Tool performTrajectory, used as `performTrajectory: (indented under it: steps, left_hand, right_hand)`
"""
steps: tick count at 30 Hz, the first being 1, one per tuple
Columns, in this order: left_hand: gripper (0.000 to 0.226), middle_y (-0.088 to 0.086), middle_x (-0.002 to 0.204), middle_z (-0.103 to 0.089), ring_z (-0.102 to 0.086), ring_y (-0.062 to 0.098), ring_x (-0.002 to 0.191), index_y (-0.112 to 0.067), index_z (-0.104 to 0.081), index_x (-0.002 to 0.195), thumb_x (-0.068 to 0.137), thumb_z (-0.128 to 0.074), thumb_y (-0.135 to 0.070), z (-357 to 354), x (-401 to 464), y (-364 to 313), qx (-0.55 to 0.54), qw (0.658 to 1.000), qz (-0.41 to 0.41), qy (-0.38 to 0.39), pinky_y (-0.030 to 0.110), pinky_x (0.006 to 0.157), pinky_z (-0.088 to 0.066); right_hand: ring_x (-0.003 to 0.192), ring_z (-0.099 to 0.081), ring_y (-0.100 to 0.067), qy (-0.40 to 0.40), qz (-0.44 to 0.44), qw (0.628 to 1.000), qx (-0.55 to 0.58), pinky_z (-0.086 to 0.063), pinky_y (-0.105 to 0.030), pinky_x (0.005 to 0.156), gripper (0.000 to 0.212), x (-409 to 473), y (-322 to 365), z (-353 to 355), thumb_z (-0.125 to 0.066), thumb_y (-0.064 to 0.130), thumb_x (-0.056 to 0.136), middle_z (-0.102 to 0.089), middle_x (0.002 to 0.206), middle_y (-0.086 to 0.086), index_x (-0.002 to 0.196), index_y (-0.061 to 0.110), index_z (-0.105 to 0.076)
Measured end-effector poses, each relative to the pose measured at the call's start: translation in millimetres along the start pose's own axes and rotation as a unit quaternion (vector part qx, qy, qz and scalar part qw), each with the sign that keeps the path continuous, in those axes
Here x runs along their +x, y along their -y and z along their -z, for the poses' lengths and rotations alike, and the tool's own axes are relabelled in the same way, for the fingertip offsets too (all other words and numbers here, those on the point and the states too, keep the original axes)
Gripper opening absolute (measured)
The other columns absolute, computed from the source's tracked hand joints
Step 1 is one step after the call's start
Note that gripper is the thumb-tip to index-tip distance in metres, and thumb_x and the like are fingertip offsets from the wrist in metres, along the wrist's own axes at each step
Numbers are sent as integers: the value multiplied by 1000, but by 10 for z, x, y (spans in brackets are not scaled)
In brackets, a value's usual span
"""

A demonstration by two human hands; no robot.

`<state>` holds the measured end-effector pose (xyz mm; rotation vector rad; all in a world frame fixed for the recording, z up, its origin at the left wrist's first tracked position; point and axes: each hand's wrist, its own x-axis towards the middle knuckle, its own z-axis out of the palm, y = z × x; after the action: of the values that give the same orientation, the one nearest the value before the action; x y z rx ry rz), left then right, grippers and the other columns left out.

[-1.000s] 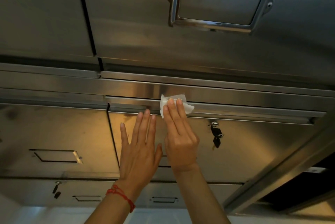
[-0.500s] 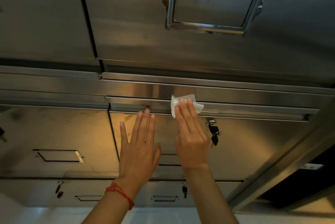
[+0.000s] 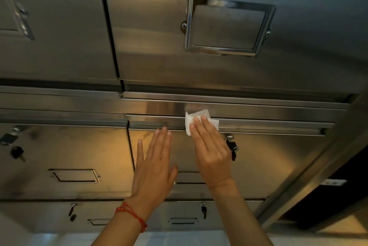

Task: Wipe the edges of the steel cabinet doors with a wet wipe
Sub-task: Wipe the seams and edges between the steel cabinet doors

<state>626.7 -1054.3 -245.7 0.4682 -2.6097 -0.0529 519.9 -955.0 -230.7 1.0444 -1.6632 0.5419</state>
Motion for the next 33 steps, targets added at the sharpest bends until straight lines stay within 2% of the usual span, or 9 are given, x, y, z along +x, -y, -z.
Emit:
performTrajectory:
  steps: [8,13,18,23,29,33]
  left_hand:
    - [76,18,136,-48,-44,32,127,1,-49,131,65,-82,-18,311,-32,73,-23,1000,-7,-3,57,100,-28]
    - [65,16,137,-48,-42,31,129,-3,-49,131,74,-75,-20,559,-21,139,-38,999,-8,0,51,103,-22]
    - [55,18,131,-54,-48,34,124,0,-54,126,77,-73,-16,856,17,196,-63,997,-31,-12,56,100,-34]
    - [54,8,148,-34,-24,22,140,-10,-35,142,94,-50,-30,1141,72,244,-93,994,-56,9,38,113,-16]
    - [54,7,148,-35,-24,20,140,-11,-35,142,95,-46,-36,1486,196,219,-106,989,-103,10,36,113,-18]
    - [56,2,150,-31,-19,16,141,-16,-31,144,95,-40,-42,1695,287,128,-123,985,-120,18,30,113,-13]
  right_hand:
    - [105,-62,-28,9,2,1000,25,-53,-39,88,24,166,180,239,-48,4,94,-67,107,-18,101,-3,-69]
    - [104,-64,-28,44,-23,998,27,-53,-39,87,22,303,275,381,-63,4,82,-67,107,-18,102,-3,-70]
    - [99,-66,-28,73,-42,996,37,-57,-40,77,30,479,366,586,-74,-4,69,-69,103,-18,99,-3,-71]
    - [95,-68,-25,102,-60,992,30,-58,-36,73,37,715,456,860,-77,-10,62,-71,101,-15,98,-2,-72]
    - [93,-69,-23,119,-89,989,-2,-58,-34,74,44,1056,525,1222,-80,-11,56,-71,100,-13,98,-1,-72]
    - [91,-69,-22,127,-116,985,-18,-57,-33,73,43,1268,521,1490,-79,-12,56,-72,98,-12,97,-1,-72]
